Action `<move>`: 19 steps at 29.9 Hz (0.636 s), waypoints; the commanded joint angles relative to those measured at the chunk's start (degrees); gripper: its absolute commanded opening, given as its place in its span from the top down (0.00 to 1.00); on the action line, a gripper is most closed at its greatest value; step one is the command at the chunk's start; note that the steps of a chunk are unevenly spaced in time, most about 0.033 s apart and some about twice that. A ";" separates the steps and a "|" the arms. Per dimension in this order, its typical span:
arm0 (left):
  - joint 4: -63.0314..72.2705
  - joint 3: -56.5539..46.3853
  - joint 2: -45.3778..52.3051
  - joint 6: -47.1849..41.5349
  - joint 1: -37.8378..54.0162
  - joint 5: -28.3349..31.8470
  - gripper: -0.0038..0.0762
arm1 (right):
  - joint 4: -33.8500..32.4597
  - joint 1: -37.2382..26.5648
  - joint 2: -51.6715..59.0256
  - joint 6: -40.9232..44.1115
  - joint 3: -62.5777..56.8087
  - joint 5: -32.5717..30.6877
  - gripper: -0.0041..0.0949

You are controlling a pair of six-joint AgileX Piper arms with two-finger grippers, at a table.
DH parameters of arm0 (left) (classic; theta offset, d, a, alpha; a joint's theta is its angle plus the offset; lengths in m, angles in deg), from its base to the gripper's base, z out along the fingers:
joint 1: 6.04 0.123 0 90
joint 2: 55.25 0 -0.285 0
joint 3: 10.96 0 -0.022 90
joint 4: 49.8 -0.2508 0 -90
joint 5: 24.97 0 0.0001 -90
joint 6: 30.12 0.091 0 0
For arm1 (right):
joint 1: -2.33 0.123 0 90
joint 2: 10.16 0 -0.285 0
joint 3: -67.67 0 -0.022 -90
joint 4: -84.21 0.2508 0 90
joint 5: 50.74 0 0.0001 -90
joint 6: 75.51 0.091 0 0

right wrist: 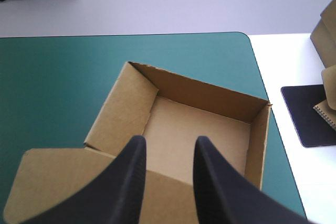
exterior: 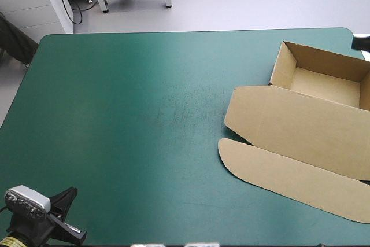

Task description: Fold the box

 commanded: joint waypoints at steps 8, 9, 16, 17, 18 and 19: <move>-0.06 1.22 -0.84 -0.39 -0.19 4.27 0.96 | -0.61 2.42 36.43 -3.86 -34.00 18.31 0.95; -0.06 1.22 -0.84 -0.39 -0.19 4.27 0.96 | -0.19 2.42 40.47 -3.97 -39.06 19.92 0.96; 0.04 1.22 -0.84 -0.39 -0.19 4.27 0.96 | 0.66 4.30 63.60 -3.97 -61.49 22.45 0.96; 0.04 1.22 -0.84 -0.29 -0.19 4.27 0.96 | 0.77 5.11 65.68 -3.68 -63.47 21.41 0.96; 0.04 1.22 -0.84 -0.29 -0.19 4.27 0.96 | 0.59 5.90 67.19 -3.27 -64.98 19.86 0.96; 0.04 1.22 -0.84 -0.29 -0.19 4.27 0.96 | -0.06 6.62 68.11 -3.14 -65.85 18.11 0.96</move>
